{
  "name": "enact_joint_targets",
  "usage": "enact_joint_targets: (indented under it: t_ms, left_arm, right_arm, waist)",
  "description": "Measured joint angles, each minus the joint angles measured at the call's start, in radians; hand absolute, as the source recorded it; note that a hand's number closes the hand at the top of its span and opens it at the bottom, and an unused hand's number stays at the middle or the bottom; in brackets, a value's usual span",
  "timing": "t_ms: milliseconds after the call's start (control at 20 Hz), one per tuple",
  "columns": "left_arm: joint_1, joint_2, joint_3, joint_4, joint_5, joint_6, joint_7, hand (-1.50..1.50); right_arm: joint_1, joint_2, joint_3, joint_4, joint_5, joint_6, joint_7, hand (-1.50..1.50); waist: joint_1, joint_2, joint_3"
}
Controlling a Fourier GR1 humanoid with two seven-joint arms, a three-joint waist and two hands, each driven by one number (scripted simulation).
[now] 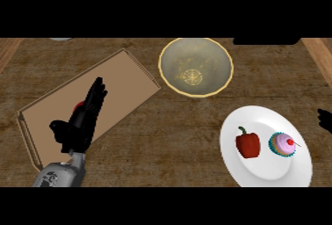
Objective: Pick the cupcake from the plate and place it in the bowl
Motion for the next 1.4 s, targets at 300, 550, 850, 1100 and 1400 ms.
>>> enact_joint_targets:
  t_ms: [300, 550, 850, 1100, 1400]
  left_arm:
    - [0.001, -0.009, 0.03, -0.003, -0.01, -0.036, 0.005, 0.0]
    - [0.019, -0.021, 0.058, 0.008, -0.014, -0.067, -0.023, 0.0]
    - [0.017, -0.049, 0.063, 0.001, -0.051, -0.069, -0.006, 0.0]
    - [-0.001, -0.05, 0.076, 0.004, -0.053, -0.083, 0.007, 0.0]
    - [0.002, -0.059, 0.095, 0.005, -0.062, -0.098, 0.002, 0.0]
  right_arm:
    - [-0.055, 0.08, 0.018, 0.074, 0.068, 0.018, -0.001, -1.5]
    - [-0.073, 0.133, 0.016, 0.161, 0.136, 0.029, -0.066, -1.5]
    - [-0.111, 0.184, 0.017, 0.229, 0.221, 0.009, -0.109, -1.5]
    - [-0.137, 0.179, 0.036, 0.293, 0.353, -0.054, -0.146, -1.5]
    - [-0.159, 0.19, 0.063, 0.38, 0.461, -0.091, -0.205, -1.5]
  waist:
    - [0.003, 0.0, 0.0]
    - [0.003, 0.001, 0.0]
    - [0.003, 0.0, 0.0]
    - [0.004, 0.001, 0.0]
    - [0.004, 0.001, 0.0]
